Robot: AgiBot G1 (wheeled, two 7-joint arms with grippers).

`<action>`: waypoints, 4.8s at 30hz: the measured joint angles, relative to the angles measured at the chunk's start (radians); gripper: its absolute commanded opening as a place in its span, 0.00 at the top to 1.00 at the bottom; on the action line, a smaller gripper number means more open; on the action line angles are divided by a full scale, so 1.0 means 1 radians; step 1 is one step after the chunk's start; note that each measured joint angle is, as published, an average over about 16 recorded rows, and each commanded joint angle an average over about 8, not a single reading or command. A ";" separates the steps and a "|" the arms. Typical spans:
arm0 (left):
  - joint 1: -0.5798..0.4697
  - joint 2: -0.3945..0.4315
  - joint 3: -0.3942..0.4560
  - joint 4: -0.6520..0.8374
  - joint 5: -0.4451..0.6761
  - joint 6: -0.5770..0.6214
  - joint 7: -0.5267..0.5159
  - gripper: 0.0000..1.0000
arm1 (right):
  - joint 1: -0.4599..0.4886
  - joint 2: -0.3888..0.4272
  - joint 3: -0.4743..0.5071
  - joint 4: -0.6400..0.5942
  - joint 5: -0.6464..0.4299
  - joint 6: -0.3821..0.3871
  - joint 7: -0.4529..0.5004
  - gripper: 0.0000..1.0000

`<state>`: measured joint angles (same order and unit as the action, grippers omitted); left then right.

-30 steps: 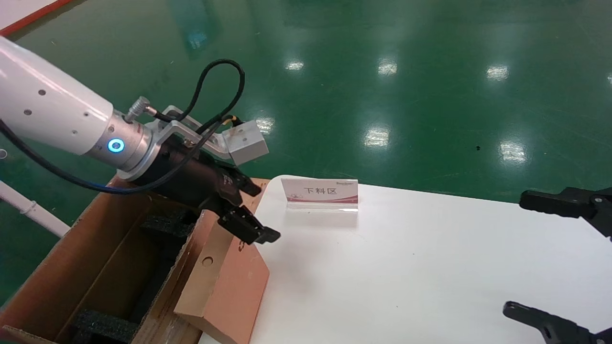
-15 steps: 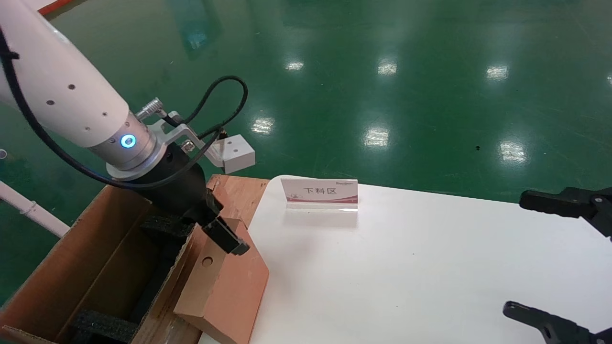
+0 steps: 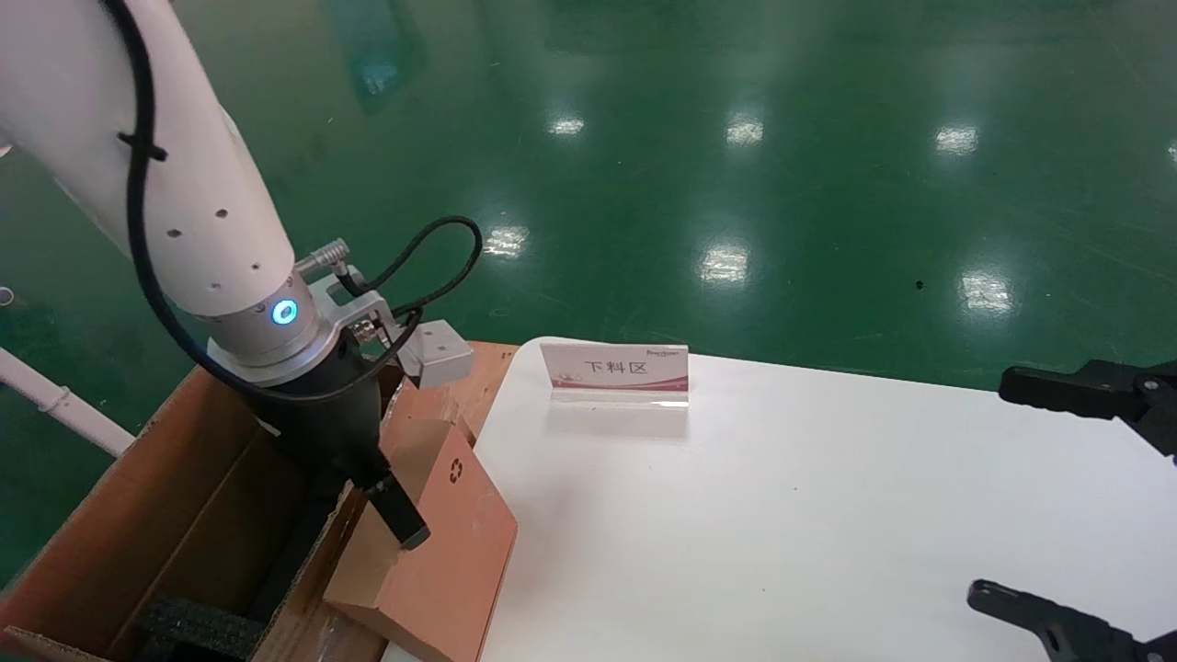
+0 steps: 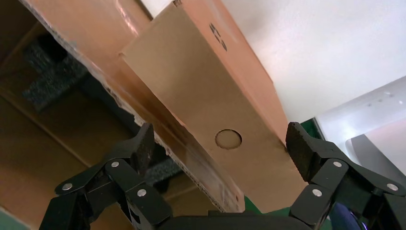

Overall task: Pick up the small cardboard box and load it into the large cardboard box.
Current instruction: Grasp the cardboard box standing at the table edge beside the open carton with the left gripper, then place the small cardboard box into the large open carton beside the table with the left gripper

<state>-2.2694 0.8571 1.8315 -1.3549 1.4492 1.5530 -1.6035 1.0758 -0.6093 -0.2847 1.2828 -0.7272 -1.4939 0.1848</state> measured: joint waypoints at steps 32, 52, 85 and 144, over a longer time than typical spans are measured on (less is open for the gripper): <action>0.050 -0.022 0.072 0.003 0.033 -0.141 -0.012 0.00 | 0.000 0.001 -0.002 0.000 0.001 0.001 -0.001 0.00; 0.049 -0.022 0.071 0.003 0.034 -0.139 -0.012 1.00 | 0.000 0.001 -0.002 0.000 0.002 0.001 -0.001 1.00; 0.025 -0.015 0.053 0.020 0.026 -0.140 -0.015 1.00 | 0.000 0.001 -0.002 -0.001 0.002 0.001 -0.001 1.00; -0.555 0.011 0.649 0.171 -0.180 -0.027 0.186 1.00 | 0.001 0.002 -0.006 -0.001 0.004 0.002 -0.003 0.00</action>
<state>-2.8245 0.8684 2.4805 -1.1840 1.2689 1.5261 -1.4174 1.0773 -0.6071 -0.2905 1.2815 -0.7233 -1.4917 0.1817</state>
